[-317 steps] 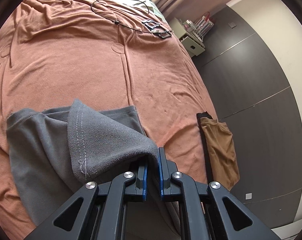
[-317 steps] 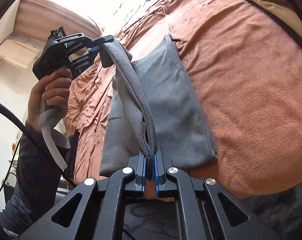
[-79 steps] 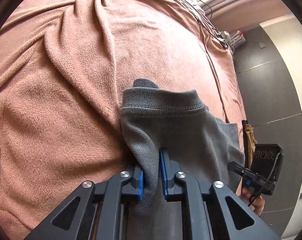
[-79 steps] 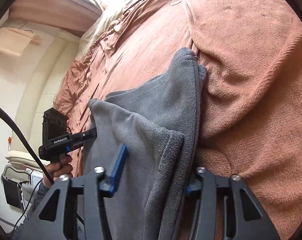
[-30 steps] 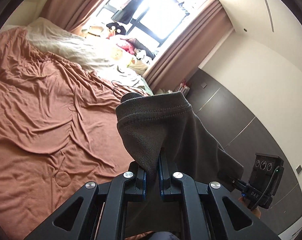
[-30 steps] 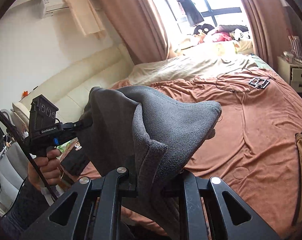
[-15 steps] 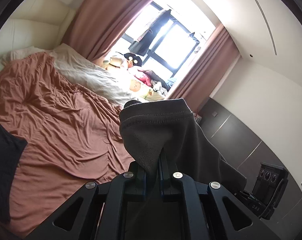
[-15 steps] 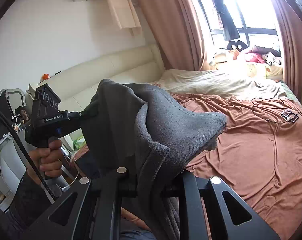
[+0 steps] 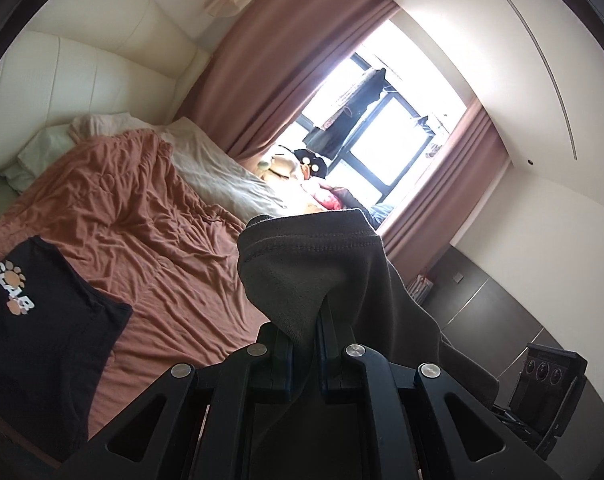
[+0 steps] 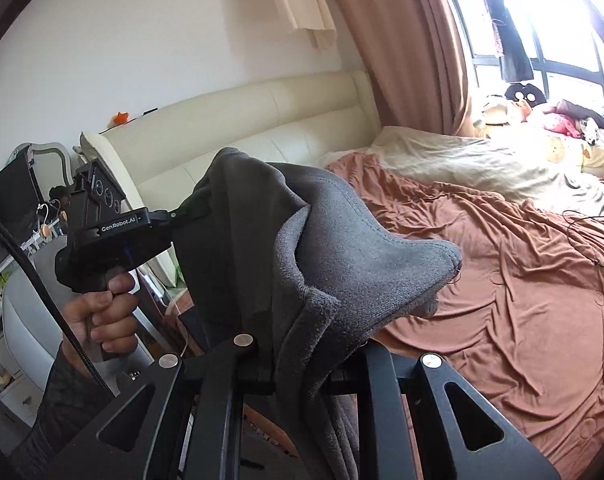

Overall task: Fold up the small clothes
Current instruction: 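Carry the lifted grey shirt with both tools toward the bed's headboard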

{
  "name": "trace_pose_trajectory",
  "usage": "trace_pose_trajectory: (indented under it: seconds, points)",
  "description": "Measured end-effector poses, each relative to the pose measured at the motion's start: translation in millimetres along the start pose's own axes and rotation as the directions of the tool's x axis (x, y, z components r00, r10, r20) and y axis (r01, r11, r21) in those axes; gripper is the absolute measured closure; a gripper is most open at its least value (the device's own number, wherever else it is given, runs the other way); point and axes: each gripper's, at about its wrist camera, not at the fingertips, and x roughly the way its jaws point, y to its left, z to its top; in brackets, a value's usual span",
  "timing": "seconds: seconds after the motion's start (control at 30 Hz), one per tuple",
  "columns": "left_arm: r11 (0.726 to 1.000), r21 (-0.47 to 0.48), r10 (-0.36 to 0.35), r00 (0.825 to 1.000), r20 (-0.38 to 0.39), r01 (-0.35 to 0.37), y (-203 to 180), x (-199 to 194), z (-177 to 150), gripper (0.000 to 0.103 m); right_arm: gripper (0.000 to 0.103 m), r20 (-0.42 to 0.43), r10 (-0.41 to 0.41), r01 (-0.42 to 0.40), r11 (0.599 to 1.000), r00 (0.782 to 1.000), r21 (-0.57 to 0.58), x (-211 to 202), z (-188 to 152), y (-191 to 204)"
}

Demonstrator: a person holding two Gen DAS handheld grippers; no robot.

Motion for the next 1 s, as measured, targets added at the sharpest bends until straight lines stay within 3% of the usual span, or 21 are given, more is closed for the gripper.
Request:
trace_pose_trajectory:
  seconds: [0.27, 0.53, 0.77, 1.0]
  points:
    - [0.994, 0.000, 0.107, 0.994, 0.009, -0.107, 60, -31, 25, 0.095, 0.092, -0.029, 0.093, -0.094, 0.995, 0.995, -0.018, 57, 13, 25]
    - [0.976, 0.019, 0.215, 0.975, 0.053, -0.216, 102, -65, 61, 0.095, 0.092, -0.032, 0.174, -0.175, 0.984, 0.984, -0.034, 116, 30, 48]
    - [0.953, 0.011, 0.300, 0.949, 0.101, -0.302, 132, -103, 93, 0.095, 0.092, -0.037, 0.246, -0.248, 0.967, 0.968, -0.055, 163, 41, 77]
    - [0.915, 0.014, 0.399, 0.910, 0.111, -0.403, 158, -124, 103, 0.095, 0.092, -0.064, 0.306, -0.310, 0.949, 0.950, -0.065, 207, 37, 102]
